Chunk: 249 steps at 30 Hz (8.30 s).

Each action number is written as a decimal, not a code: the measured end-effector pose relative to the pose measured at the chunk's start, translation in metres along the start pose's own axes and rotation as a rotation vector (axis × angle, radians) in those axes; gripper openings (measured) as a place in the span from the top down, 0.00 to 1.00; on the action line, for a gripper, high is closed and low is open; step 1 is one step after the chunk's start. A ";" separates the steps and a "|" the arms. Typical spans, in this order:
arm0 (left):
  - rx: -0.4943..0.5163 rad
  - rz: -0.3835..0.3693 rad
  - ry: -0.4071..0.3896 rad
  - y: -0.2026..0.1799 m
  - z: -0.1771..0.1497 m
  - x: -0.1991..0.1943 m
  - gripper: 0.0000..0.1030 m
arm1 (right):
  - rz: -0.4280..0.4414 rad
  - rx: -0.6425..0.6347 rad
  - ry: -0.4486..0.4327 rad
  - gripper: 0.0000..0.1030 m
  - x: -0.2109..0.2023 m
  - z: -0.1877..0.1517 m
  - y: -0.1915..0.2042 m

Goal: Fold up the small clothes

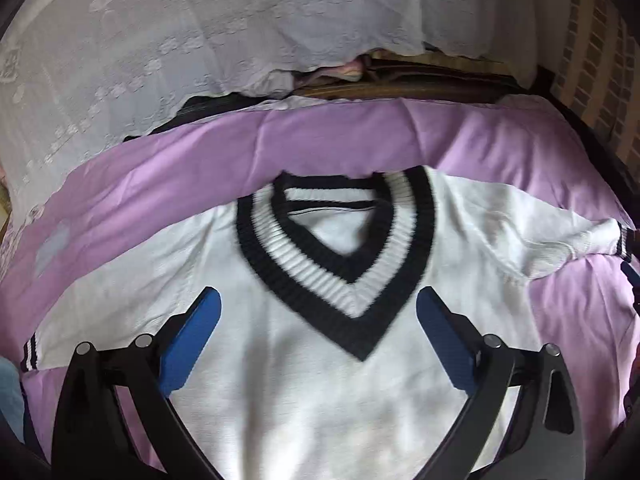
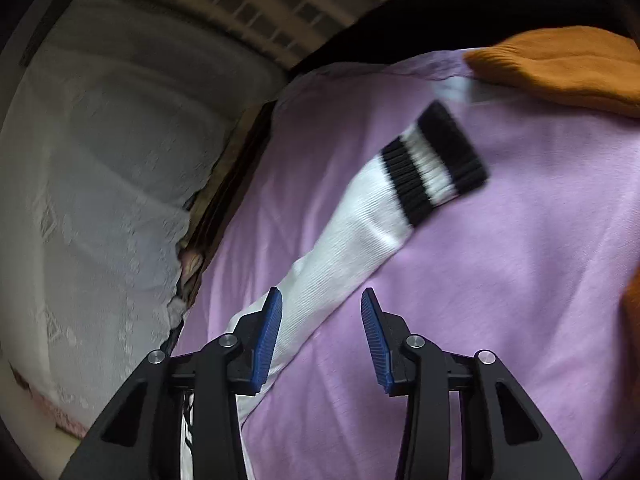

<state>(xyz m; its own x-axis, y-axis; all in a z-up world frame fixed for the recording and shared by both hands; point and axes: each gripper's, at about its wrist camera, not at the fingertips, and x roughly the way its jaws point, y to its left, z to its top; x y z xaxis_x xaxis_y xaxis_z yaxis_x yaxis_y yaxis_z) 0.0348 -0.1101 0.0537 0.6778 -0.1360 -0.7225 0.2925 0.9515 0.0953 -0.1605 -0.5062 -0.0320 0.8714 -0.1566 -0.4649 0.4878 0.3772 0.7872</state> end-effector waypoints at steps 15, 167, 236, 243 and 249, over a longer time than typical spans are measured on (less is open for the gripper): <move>-0.026 0.066 0.105 -0.092 -0.012 0.100 0.04 | 0.049 0.268 -0.150 0.90 0.034 0.031 -0.058; -0.471 -0.426 0.046 0.173 -0.023 0.094 0.93 | 0.191 -0.580 0.198 0.58 0.084 -0.146 0.170; -0.189 -0.189 0.083 0.120 -0.024 0.100 0.29 | 0.020 -0.938 0.431 0.78 0.157 -0.211 0.203; -0.362 -0.247 0.074 0.159 -0.029 0.084 0.36 | 0.028 -1.007 0.427 0.63 0.126 -0.230 0.185; -0.533 -0.100 0.009 0.236 -0.066 0.040 0.36 | 0.118 -0.905 0.361 0.51 0.096 -0.217 0.173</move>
<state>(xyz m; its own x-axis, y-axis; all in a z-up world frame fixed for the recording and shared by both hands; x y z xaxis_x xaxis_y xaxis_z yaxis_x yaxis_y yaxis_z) 0.0862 0.1268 0.0019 0.6580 -0.2330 -0.7161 -0.0286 0.9425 -0.3330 -0.0043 -0.2579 -0.0286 0.7701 0.1585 -0.6178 0.0434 0.9534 0.2987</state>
